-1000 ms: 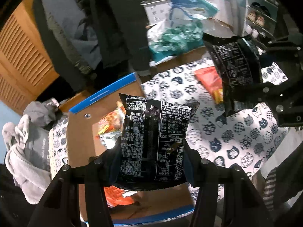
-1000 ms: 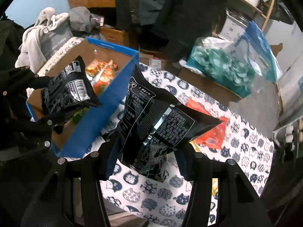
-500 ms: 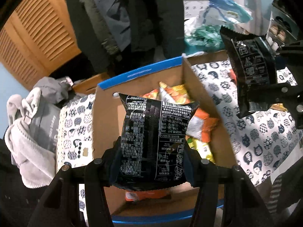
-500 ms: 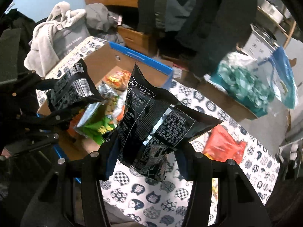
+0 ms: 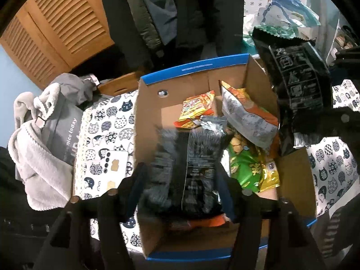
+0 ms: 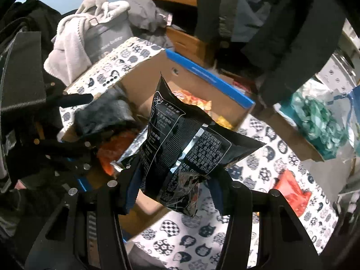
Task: Organize snacks
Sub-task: 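Carry both black packets over the box, then open both grippers to drop the black packets into the box, then move both grippers toward the orange packet and gold bar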
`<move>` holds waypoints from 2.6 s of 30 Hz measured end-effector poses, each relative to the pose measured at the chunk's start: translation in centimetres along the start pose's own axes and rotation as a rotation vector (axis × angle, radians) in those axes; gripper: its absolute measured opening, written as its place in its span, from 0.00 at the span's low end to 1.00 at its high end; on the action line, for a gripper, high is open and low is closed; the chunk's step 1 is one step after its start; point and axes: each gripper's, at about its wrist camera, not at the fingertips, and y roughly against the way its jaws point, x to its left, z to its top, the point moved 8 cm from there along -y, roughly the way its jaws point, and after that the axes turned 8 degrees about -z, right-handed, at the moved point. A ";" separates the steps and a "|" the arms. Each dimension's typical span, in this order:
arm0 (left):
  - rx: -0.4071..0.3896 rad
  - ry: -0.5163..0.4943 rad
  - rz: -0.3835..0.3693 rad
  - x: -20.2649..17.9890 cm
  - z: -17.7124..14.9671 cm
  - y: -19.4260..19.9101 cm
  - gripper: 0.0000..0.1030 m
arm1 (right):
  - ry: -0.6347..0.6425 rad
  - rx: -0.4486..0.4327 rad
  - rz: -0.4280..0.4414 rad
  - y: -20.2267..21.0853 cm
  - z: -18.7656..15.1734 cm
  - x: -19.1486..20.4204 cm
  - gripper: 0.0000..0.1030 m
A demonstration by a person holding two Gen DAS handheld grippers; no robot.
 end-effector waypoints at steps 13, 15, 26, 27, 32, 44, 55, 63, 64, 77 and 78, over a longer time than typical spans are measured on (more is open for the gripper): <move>-0.057 0.037 0.017 2.0 0.5 1.9 0.78 | 0.001 -0.061 -0.040 1.5 0.4 -0.2 0.71; -0.065 0.035 0.006 1.7 0.7 2.0 0.78 | -0.009 -0.067 -0.044 1.8 0.3 -0.6 0.73; -0.077 -0.051 -0.020 -2.4 2.0 2.4 0.78 | -0.048 -0.042 -0.087 2.2 -3.1 -4.5 0.73; -0.078 -0.057 -0.026 -2.8 2.2 2.5 0.78 | -0.057 -0.036 -0.091 2.1 -3.8 -5.1 0.73; -0.080 -0.113 -0.048 -5.9 3.0 2.6 0.78 | -0.082 -0.012 -0.104 2.1 -6.3 -7.2 0.73; -0.065 -0.229 -0.114 -14.3 5.1 2.0 0.78 | -0.192 0.045 -0.134 1.9 -13.0 -14.1 0.74; -0.011 -0.283 -0.177 -19.8 7.1 -0.5 0.78 | -0.189 0.155 -0.128 -0.8 -18.9 -20.2 0.74; 0.058 -0.333 -0.201 -23.3 7.8 -5.2 0.78 | -0.163 0.214 -0.099 -4.5 -22.1 -22.9 0.74; 0.064 -0.339 -0.205 -23.7 7.8 -5.8 0.78 | -0.166 0.214 -0.091 -5.0 -22.3 -23.2 0.74; 0.140 -0.377 -0.208 -25.9 7.5 -10.1 0.78 | -0.149 0.258 -0.028 -9.5 -24.6 -22.6 0.74; 0.144 -0.376 -0.207 -25.8 7.4 -10.2 0.78 | -0.133 0.271 -0.030 -9.9 -25.0 -22.2 0.74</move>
